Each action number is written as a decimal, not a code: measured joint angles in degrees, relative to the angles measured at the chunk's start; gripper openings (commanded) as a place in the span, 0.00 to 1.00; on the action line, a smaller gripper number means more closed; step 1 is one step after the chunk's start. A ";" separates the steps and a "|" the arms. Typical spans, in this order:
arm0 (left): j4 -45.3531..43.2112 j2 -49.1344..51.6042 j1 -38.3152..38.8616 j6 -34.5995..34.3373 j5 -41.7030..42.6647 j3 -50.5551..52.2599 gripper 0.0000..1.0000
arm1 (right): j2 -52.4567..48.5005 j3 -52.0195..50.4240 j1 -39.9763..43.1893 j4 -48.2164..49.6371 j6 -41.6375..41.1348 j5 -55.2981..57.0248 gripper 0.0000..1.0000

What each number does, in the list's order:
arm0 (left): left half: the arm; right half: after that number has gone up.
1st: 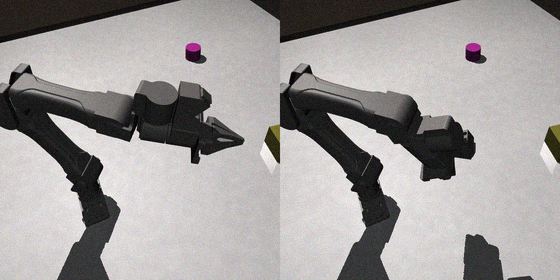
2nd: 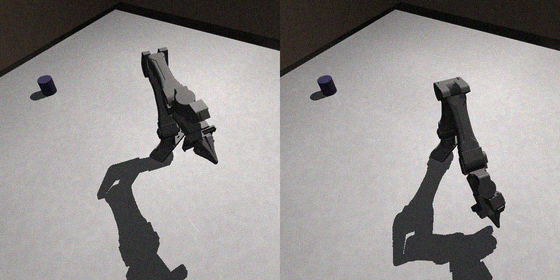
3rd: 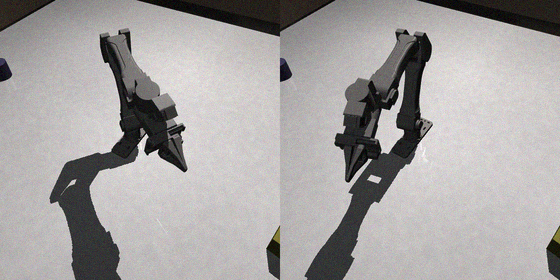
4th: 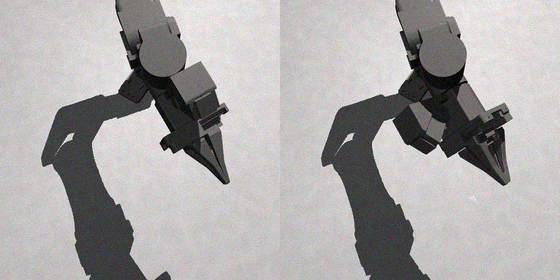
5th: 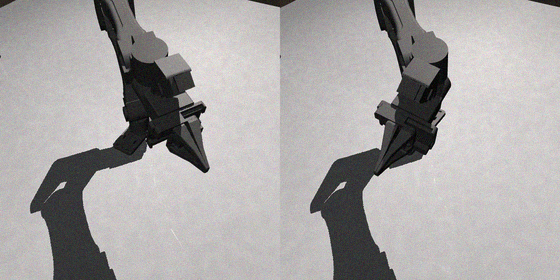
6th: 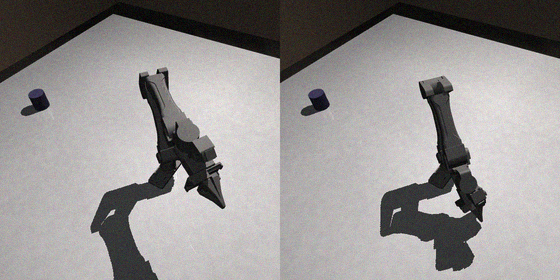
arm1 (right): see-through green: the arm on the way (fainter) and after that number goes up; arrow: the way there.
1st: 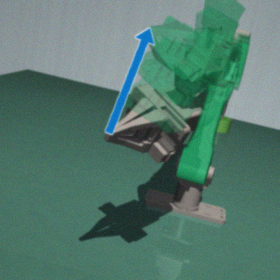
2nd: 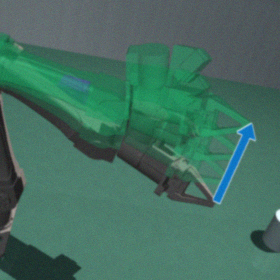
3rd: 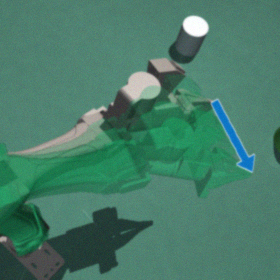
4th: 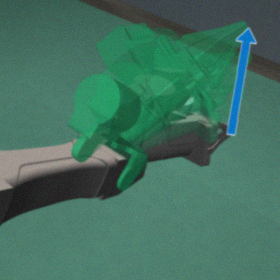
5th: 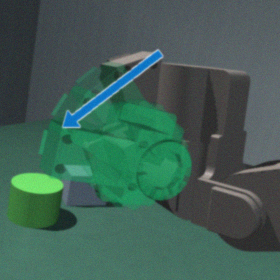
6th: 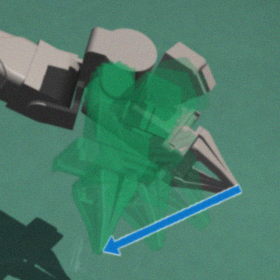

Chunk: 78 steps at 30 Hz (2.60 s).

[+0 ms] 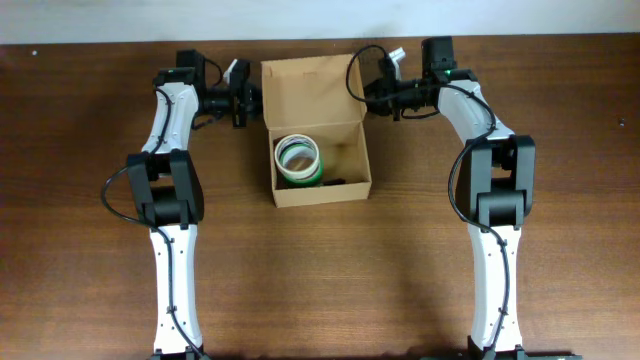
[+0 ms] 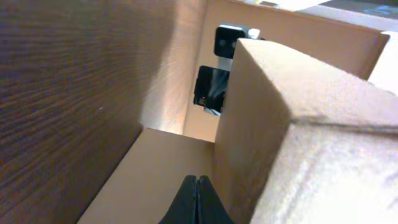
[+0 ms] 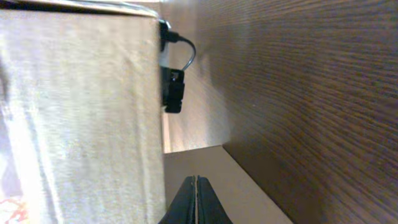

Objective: Pack container
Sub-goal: 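Grasp the box lid flaps with both grippers and lift them, then fold the lid down over the box with both grippers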

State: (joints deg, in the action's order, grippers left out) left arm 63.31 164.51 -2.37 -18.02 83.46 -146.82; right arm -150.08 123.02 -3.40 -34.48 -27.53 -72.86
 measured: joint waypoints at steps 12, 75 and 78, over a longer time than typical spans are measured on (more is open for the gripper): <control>-1.29 0.39 0.00 -5.38 -4.46 -19.19 0.02 | 0.00 1.97 0.26 0.13 -1.22 -0.39 0.04; 33.20 -15.67 18.95 7.39 -53.42 -32.39 0.01 | 28.04 10.97 -3.32 -40.02 23.50 44.37 0.04; 33.20 -15.67 20.20 7.54 -55.93 -31.30 0.01 | 30.36 10.99 -3.54 -40.92 23.54 46.47 0.04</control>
State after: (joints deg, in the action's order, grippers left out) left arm 96.51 148.83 17.82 -10.48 27.53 -178.12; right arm -119.72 134.02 -6.94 -75.40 -3.99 -26.39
